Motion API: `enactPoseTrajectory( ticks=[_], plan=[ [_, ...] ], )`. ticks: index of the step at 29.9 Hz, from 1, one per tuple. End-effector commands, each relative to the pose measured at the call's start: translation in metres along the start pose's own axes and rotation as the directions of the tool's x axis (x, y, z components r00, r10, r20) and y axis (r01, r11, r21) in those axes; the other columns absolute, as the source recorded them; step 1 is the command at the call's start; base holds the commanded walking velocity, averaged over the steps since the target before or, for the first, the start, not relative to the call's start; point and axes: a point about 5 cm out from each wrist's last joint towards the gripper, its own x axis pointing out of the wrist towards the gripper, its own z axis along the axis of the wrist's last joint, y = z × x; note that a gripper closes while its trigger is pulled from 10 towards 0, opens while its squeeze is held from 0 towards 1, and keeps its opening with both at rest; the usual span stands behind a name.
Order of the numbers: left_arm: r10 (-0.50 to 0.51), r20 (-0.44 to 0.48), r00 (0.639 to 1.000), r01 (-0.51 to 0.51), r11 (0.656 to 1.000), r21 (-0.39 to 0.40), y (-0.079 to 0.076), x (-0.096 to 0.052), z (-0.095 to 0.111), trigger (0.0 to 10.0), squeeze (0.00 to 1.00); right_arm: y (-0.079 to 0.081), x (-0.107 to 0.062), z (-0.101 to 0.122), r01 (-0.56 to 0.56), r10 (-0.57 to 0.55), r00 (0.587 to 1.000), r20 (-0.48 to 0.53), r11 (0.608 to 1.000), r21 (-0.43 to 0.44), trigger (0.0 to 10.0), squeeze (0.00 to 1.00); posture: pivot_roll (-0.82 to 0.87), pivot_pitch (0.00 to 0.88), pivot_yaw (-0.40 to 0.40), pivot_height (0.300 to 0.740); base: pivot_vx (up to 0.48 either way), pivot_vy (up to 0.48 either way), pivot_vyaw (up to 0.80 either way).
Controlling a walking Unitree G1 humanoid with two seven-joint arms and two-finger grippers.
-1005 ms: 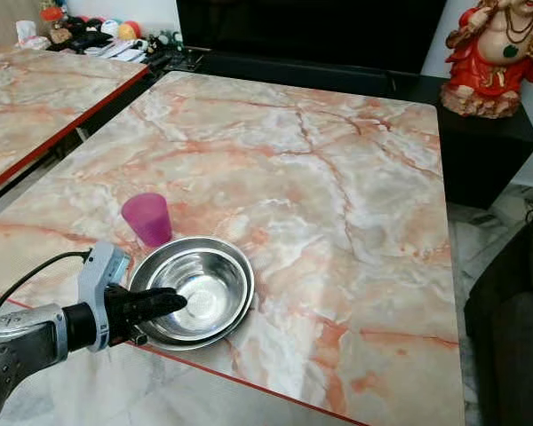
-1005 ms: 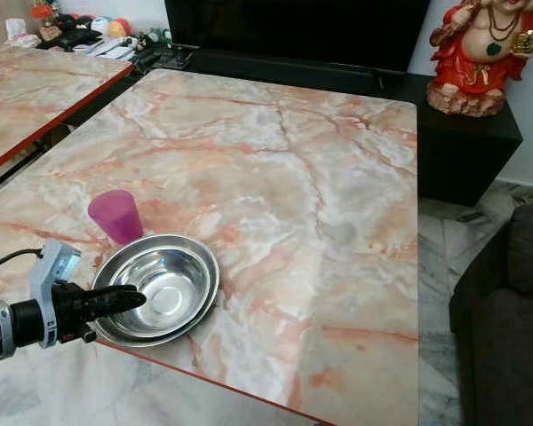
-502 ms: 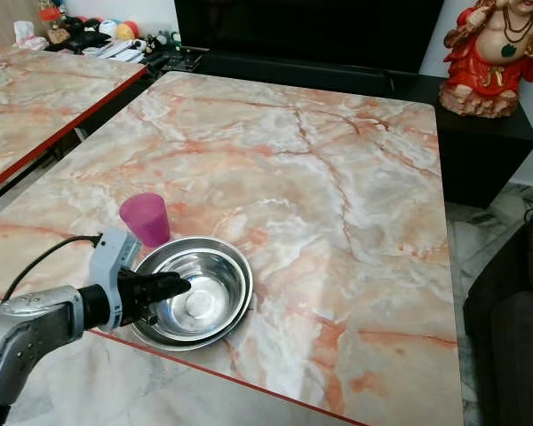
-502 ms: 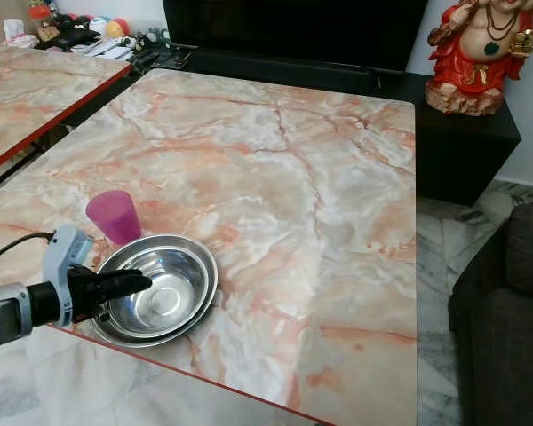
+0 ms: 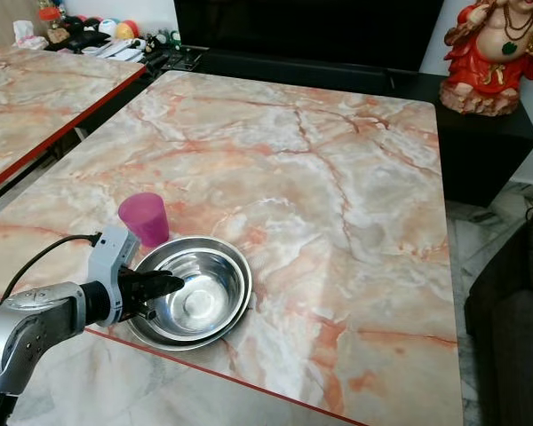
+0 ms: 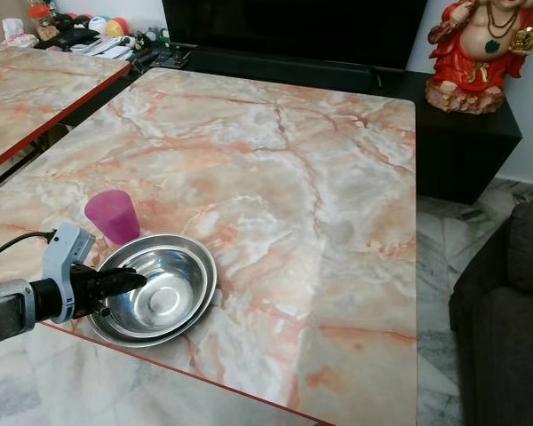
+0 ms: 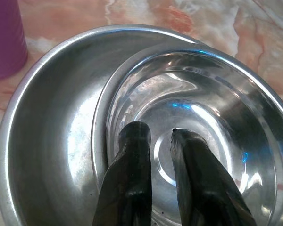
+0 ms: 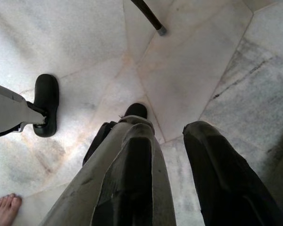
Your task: Setting the table
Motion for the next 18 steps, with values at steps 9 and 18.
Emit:
enactPoseTrajectory(
  ticks=[9, 18],
  plan=[
    [0.073, -0.007, 0.997, -0.073, 0.997, 0.029, 0.0075, 0.0007, 0.0006, 10.0, 0.00, 0.0025, -0.0011, -0.0068, -0.004, 0.004, 1.000, -0.023, 1.000, 0.016, 10.0, 0.00, 0.07, 0.169, 0.049, 0.740, 0.000, 0.000, 0.00],
    [0.122, 0.020, 0.992, -0.122, 0.992, 0.031, 0.0124, 0.0003, 0.0056, 10.0, 0.00, 0.0024, -0.0010, -0.0067, -0.005, 0.006, 1.000, -0.023, 1.000, 0.014, 10.0, 0.00, 0.07, 0.171, 0.048, 0.740, 0.000, 0.000, 0.00]
  ],
)
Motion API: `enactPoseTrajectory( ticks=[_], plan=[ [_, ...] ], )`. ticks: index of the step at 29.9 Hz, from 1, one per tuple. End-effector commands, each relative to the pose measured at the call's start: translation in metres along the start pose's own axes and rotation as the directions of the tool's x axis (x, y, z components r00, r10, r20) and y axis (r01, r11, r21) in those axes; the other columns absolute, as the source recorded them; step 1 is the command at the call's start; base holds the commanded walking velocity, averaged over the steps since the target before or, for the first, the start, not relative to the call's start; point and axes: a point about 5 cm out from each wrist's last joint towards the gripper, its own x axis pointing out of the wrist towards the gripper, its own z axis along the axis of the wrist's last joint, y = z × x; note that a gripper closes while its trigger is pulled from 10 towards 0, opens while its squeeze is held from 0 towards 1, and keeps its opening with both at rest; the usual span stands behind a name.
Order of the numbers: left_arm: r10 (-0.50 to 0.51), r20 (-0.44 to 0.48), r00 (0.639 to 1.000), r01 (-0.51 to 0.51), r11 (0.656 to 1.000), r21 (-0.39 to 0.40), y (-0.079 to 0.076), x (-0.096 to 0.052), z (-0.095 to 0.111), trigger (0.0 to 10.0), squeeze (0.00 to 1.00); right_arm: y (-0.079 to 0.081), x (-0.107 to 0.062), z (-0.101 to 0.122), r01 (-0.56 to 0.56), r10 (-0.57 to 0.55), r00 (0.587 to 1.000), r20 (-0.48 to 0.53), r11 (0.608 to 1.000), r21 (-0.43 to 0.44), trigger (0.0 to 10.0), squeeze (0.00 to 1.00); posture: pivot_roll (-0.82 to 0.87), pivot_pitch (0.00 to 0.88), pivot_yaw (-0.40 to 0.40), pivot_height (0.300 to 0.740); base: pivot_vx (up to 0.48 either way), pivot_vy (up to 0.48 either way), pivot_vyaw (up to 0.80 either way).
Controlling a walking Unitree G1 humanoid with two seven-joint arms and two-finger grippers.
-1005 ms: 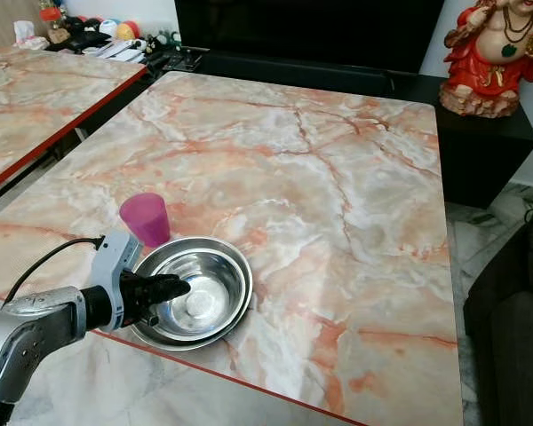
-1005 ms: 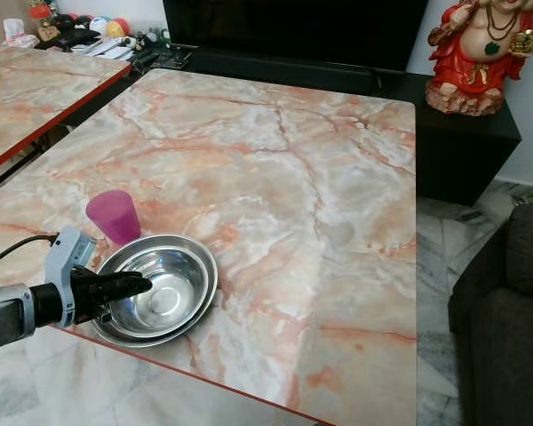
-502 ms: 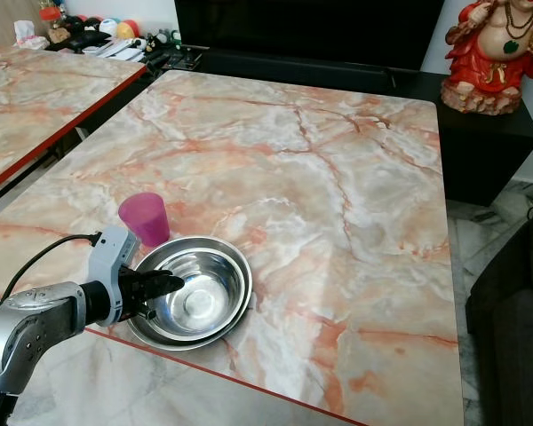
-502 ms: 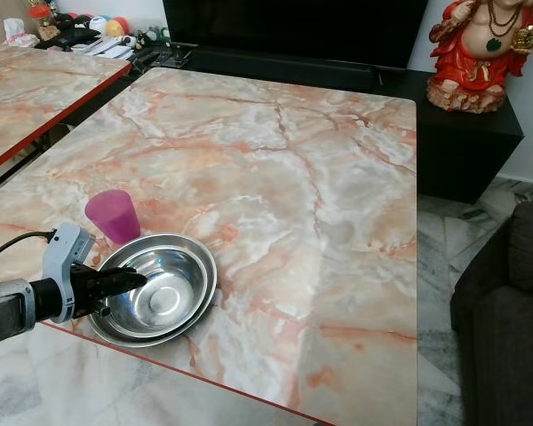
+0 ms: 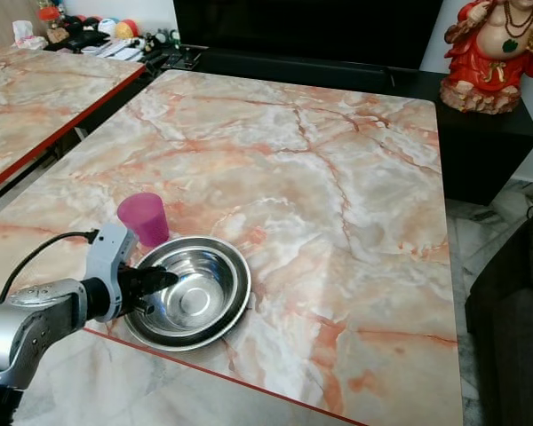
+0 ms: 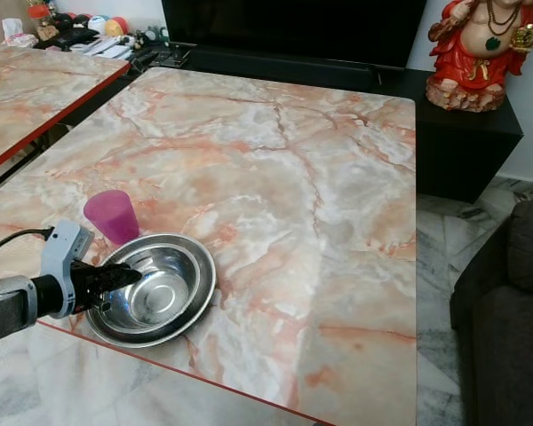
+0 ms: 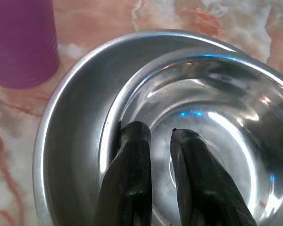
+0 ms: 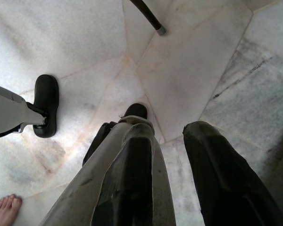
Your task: Setting the table
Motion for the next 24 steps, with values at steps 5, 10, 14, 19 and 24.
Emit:
enactPoseTrajectory(
  ticks=[5, 10, 14, 19, 24],
  plan=[
    [0.047, 0.040, 0.998, -0.048, 0.999, 0.008, 0.005, -0.001, 0.007, 10.0, 0.00, 0.003, -0.001, -0.007, -0.006, 0.006, 1.000, -0.024, 1.000, 0.014, 10.0, 0.00, 0.07, 0.170, 0.047, 0.740, 0.000, 0.000, 0.00],
    [0.049, 0.052, 0.997, -0.050, 0.999, 0.009, 0.005, -0.001, 0.010, 10.0, 0.00, 0.003, -0.001, -0.007, -0.006, 0.006, 1.000, -0.024, 1.000, 0.013, 10.0, 0.00, 0.07, 0.168, 0.046, 0.740, 0.000, 0.000, 0.00],
    [0.047, 0.060, 0.997, -0.048, 0.999, 0.006, 0.005, -0.002, 0.010, 10.0, 0.00, 0.003, -0.001, -0.007, -0.007, 0.007, 1.000, -0.024, 1.000, 0.012, 10.0, 0.00, 0.07, 0.169, 0.046, 0.740, 0.000, 0.000, 0.00],
    [-0.040, 0.116, 0.992, 0.041, 0.999, -0.004, -0.009, -0.002, 0.015, 10.0, 0.00, 0.003, -0.001, -0.007, -0.008, 0.008, 1.000, -0.024, 1.000, 0.012, 10.0, 0.00, 0.07, 0.168, 0.045, 0.740, 0.000, 0.000, 0.00],
    [-0.196, 0.400, 0.896, 0.190, 0.980, 0.054, -0.041, -0.009, 0.045, 10.0, 0.00, 0.003, -0.001, -0.007, -0.008, 0.008, 1.000, -0.025, 1.000, 0.012, 10.0, 0.00, 0.07, 0.162, 0.042, 0.740, 0.000, 0.000, 0.00]
  ],
)
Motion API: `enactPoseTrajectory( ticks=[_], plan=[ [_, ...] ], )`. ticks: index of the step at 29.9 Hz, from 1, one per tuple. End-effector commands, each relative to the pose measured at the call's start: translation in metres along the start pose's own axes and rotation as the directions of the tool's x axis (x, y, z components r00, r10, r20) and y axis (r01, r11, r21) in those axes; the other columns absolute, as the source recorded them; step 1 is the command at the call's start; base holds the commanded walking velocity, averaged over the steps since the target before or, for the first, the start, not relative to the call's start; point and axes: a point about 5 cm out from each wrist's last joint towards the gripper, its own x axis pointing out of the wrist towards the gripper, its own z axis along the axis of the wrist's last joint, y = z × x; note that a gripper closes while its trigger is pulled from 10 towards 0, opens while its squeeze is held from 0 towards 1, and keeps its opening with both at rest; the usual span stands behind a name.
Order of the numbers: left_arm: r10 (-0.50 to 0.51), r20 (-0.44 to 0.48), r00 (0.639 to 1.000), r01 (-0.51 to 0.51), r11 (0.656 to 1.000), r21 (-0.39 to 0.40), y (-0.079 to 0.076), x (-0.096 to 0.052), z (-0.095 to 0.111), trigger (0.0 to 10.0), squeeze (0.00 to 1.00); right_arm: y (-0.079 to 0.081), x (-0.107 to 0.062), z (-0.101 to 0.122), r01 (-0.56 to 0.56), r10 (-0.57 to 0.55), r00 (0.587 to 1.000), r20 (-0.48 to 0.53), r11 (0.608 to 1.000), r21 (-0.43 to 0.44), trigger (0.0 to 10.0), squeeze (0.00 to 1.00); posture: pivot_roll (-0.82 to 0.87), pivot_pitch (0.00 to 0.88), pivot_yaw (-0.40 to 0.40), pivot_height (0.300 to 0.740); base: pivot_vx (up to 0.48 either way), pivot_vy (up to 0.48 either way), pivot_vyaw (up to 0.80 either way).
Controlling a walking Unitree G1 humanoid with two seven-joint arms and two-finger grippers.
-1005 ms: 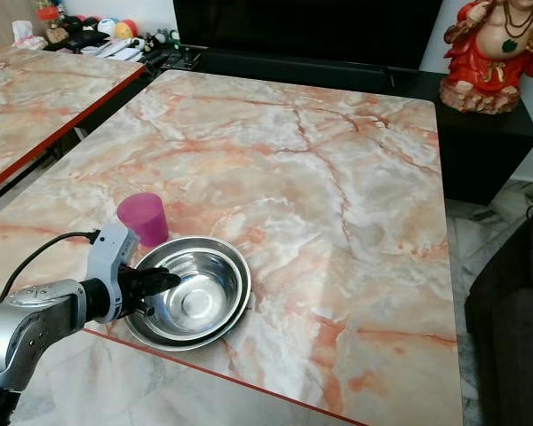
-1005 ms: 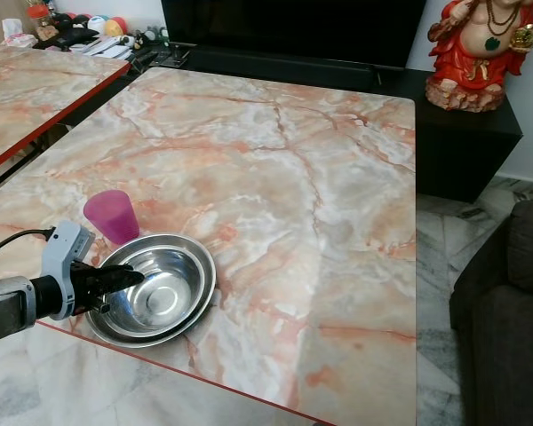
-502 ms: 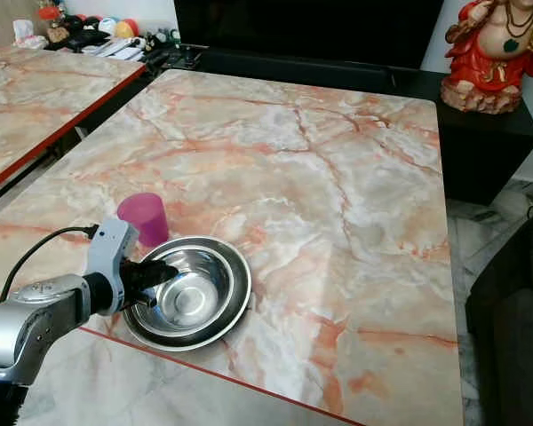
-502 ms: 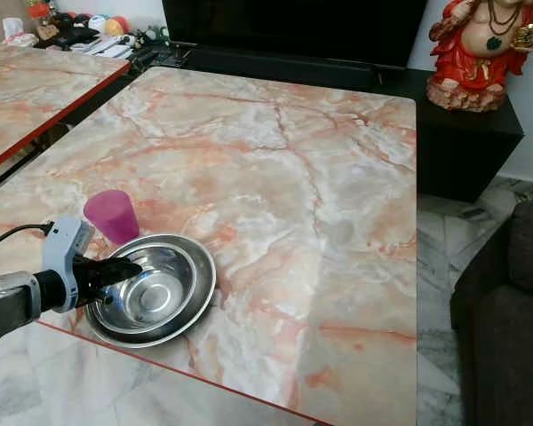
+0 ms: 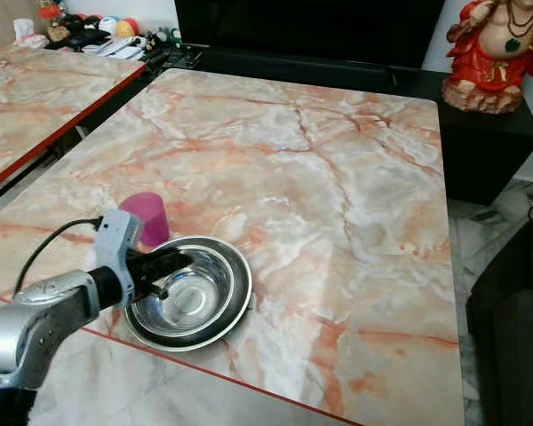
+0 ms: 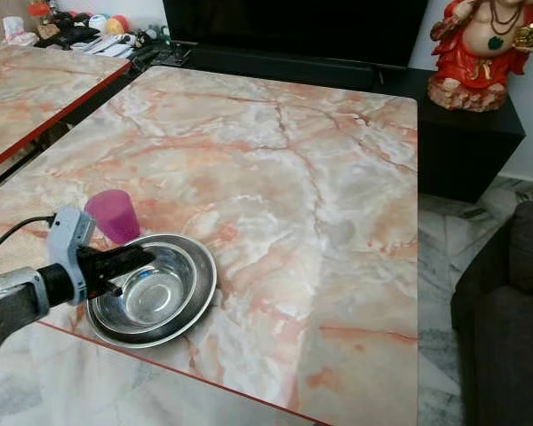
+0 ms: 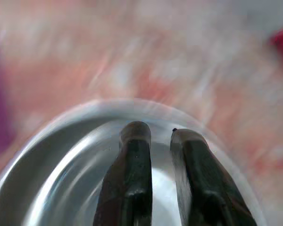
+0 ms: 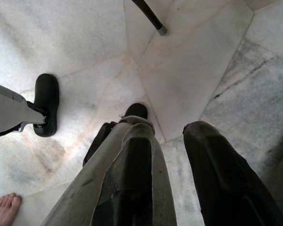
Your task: Setting the table
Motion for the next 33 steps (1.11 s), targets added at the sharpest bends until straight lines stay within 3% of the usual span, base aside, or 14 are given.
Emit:
enactPoseTrajectory(
  ticks=[1, 2, 6, 8, 10, 11, 12, 13, 15, 18, 21, 23, 26, 33],
  plan=[
    [-0.029, 0.111, 0.993, 0.022, 0.997, 0.069, -0.012, 0.000, 0.019, 10.0, 0.00, 0.002, -0.001, -0.007, -0.007, 0.007, 1.000, -0.024, 1.000, 0.012, 10.0, 0.00, 0.07, 0.161, 0.041, 0.740, 0.000, 0.000, 0.00],
    [0.005, 0.149, 0.989, -0.025, 0.991, 0.134, -0.017, 0.005, 0.024, 10.0, 0.00, 0.002, -0.001, -0.007, -0.007, 0.008, 1.000, -0.024, 1.000, 0.011, 10.0, 0.00, 0.07, 0.159, 0.039, 0.740, 0.000, 0.000, 0.00],
    [0.095, 0.220, 0.971, -0.147, 0.960, 0.238, -0.018, 0.010, 0.032, 10.0, 0.00, 0.002, -0.001, -0.007, -0.008, 0.008, 1.000, -0.024, 1.000, 0.011, 10.0, 0.00, 0.07, 0.152, 0.037, 0.740, 0.000, 0.000, 0.00],
    [0.180, 0.281, 0.943, -0.270, 0.907, 0.324, -0.012, 0.008, 0.039, 10.0, 0.00, 0.002, -0.001, -0.007, -0.008, 0.008, 1.000, -0.024, 1.000, 0.012, 10.0, 0.00, 0.06, 0.143, 0.036, 0.740, 0.000, 0.000, 0.00],
    [0.354, 0.381, 0.854, -0.474, 0.831, 0.291, 0.010, -0.007, 0.049, 10.0, 0.00, 0.003, -0.001, -0.007, -0.005, 0.005, 1.000, -0.024, 1.000, 0.017, 10.0, 0.00, 0.06, 0.134, 0.038, 0.740, 0.000, 0.000, 0.00],
    [0.354, 0.381, 0.854, -0.474, 0.831, 0.291, 0.010, -0.007, 0.049, 10.0, 0.00, 0.003, -0.001, -0.007, -0.005, 0.005, 1.000, -0.024, 1.000, 0.017, 10.0, 0.00, 0.06, 0.134, 0.038, 0.740, 0.000, 0.000, 0.00],
    [0.447, 0.405, 0.798, -0.573, 0.771, 0.279, 0.025, -0.020, 0.049, 10.0, 0.00, 0.002, -0.001, -0.007, -0.003, 0.004, 1.000, -0.025, 1.000, 0.018, 10.0, 0.00, 0.06, 0.130, 0.035, 0.740, 0.000, 0.000, 0.00],
    [0.447, 0.405, 0.798, -0.573, 0.771, 0.279, 0.025, -0.020, 0.049, 10.0, 0.00, 0.002, -0.001, -0.007, -0.003, 0.004, 1.000, -0.025, 1.000, 0.018, 10.0, 0.00, 0.06, 0.130, 0.035, 0.740, 0.000, 0.000, 0.00],
    [0.483, 0.381, 0.788, -0.609, 0.703, 0.368, 0.034, -0.030, 0.040, 10.0, 0.00, 0.002, -0.001, -0.007, -0.004, 0.004, 1.000, -0.026, 1.000, 0.017, 10.0, 0.00, 0.07, 0.125, 0.034, 0.740, 0.000, 0.000, 0.00],
    [0.525, 0.390, 0.756, -0.652, 0.657, 0.379, 0.038, -0.037, 0.030, 10.0, 0.00, 0.002, -0.001, -0.007, -0.004, 0.004, 1.000, -0.022, 1.000, 0.023, 10.0, 0.00, 0.07, 0.112, 0.040, 0.740, 0.000, 0.000, 0.00],
    [0.515, 0.410, 0.753, -0.656, 0.637, 0.404, 0.035, -0.038, 0.023, 10.0, 0.00, 0.002, -0.001, -0.007, -0.001, 0.001, 1.000, -0.018, 0.999, 0.037, 10.0, 0.00, 0.07, 0.105, 0.040, 0.740, 0.000, 0.000, 0.00],
    [0.568, 0.431, 0.701, -0.703, 0.651, 0.287, 0.035, -0.039, 0.016, 10.0, 0.00, 0.002, -0.001, -0.007, -0.002, 0.002, 1.000, -0.018, 0.999, 0.034, 10.0, 0.00, 0.07, 0.100, 0.040, 0.740, 0.000, 0.000, 0.00],
    [0.571, 0.460, 0.680, -0.718, 0.647, 0.257, 0.023, -0.034, 0.008, 10.0, 0.00, 0.002, -0.001, -0.007, 0.000, 0.001, 1.000, -0.012, 0.999, 0.044, 10.0, 0.00, 0.06, 0.092, 0.033, 0.740, 0.000, 0.000, 0.00],
    [0.534, 0.450, 0.716, -0.677, 0.689, 0.258, 0.021, -0.023, 0.006, 10.0, 0.00, 0.002, -0.001, -0.006, -0.007, 0.007, 1.000, 0.002, 0.999, 0.048, 10.0, 0.00, 0.06, 0.074, 0.033, 0.740, 0.000, 0.000, 0.00]
  ],
)
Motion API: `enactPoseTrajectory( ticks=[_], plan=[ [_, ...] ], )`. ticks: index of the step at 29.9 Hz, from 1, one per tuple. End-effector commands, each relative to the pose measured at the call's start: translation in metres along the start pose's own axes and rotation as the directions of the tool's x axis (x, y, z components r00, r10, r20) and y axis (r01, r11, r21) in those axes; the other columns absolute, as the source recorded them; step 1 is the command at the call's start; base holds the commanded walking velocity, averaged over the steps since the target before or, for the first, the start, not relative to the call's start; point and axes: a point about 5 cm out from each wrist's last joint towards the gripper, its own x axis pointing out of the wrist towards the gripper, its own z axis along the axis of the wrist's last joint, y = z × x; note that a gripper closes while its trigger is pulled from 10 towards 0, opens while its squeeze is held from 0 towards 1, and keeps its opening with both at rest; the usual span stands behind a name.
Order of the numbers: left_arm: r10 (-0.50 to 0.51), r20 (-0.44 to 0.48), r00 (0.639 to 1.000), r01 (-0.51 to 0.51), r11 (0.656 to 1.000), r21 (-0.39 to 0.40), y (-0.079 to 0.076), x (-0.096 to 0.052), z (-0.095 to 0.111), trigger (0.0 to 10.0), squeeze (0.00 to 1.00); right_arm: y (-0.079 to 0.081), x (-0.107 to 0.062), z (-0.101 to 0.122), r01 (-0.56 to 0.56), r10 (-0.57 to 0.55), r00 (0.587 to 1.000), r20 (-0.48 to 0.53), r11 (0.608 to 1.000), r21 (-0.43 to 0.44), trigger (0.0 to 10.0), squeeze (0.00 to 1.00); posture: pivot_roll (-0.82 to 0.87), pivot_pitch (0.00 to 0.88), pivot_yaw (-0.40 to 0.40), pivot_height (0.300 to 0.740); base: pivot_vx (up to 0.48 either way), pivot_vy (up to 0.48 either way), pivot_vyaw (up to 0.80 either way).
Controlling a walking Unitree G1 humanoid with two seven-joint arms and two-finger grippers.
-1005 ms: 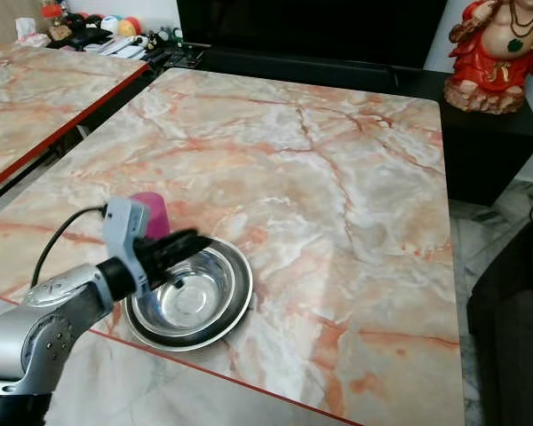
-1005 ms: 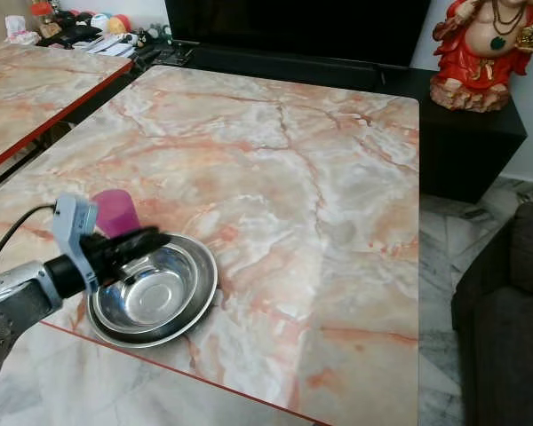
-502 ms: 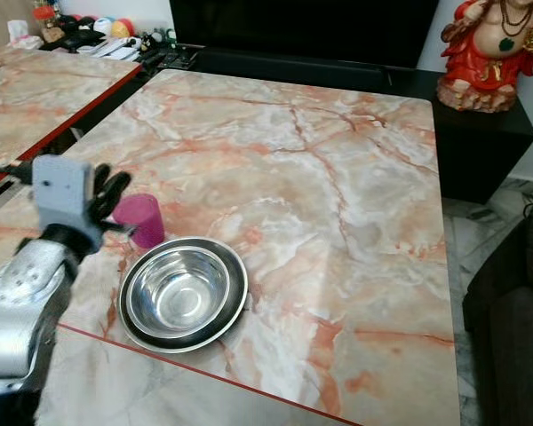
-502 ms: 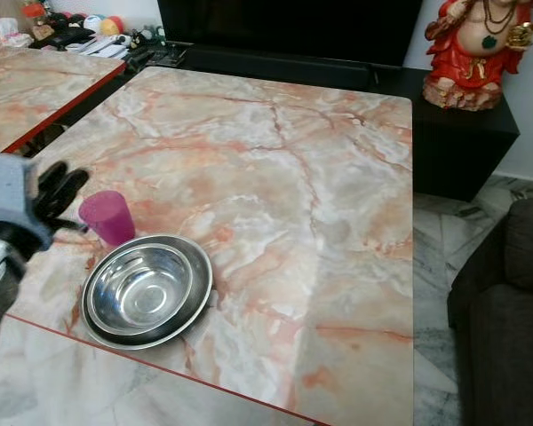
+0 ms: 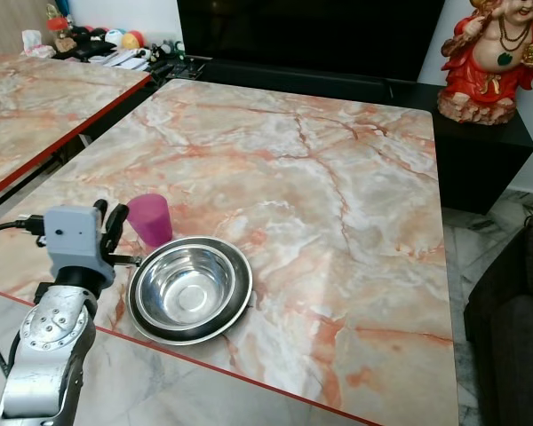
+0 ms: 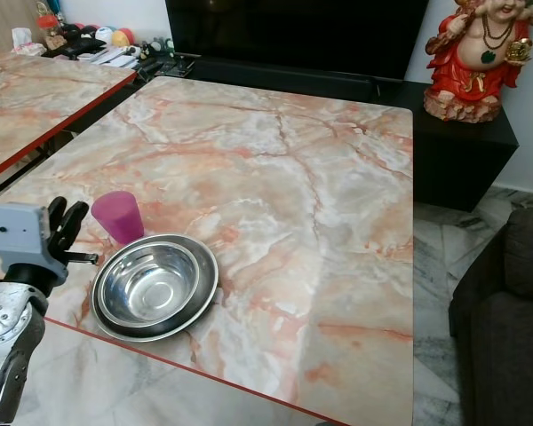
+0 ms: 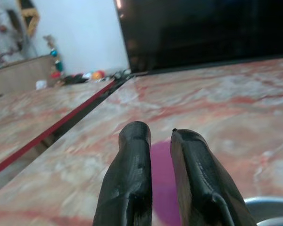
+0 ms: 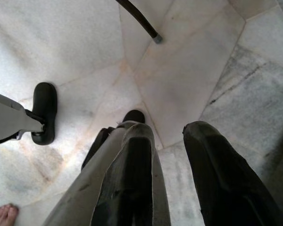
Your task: Setting the table
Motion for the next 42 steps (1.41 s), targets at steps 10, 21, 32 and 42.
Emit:
enactPoseTrajectory(
  ticks=[10, 21, 32, 42],
  plan=[
    [0.024, 0.008, 1.000, -0.024, 0.999, -0.022, 0.004, 0.001, -0.001, 10.0, 0.00, 0.002, -0.001, -0.008, -0.011, 0.011, 1.000, -0.018, 1.000, 0.012, 10.0, 0.00, 0.07, 0.065, 0.027, 0.740, 0.000, 0.288, 0.00],
    [0.009, 0.023, 1.000, -0.009, 1.000, -0.012, 0.001, 0.002, 0.001, 10.0, 0.00, 0.004, -0.002, -0.009, -0.016, 0.016, 1.000, -0.020, 1.000, 0.011, 10.0, 0.00, 0.07, 0.065, 0.032, 0.740, 0.000, 0.480, 0.00],
    [0.031, 0.034, 0.999, -0.031, 0.999, -0.010, 0.005, 0.003, 0.004, 10.0, 0.00, 0.003, -0.001, -0.007, -0.015, 0.015, 1.000, -0.017, 1.000, 0.012, 10.0, 0.00, 0.08, 0.085, 0.028, 0.740, 0.000, 0.480, 0.00],
    [0.053, 0.046, 0.997, -0.054, 0.999, 0.003, 0.011, 0.005, 0.007, 10.0, 0.00, 0.002, -0.001, -0.006, -0.014, 0.014, 1.000, -0.014, 1.000, 0.010, 10.0, 0.00, 0.08, 0.093, 0.026, 0.740, 0.000, 0.480, 0.00]
  ],
)
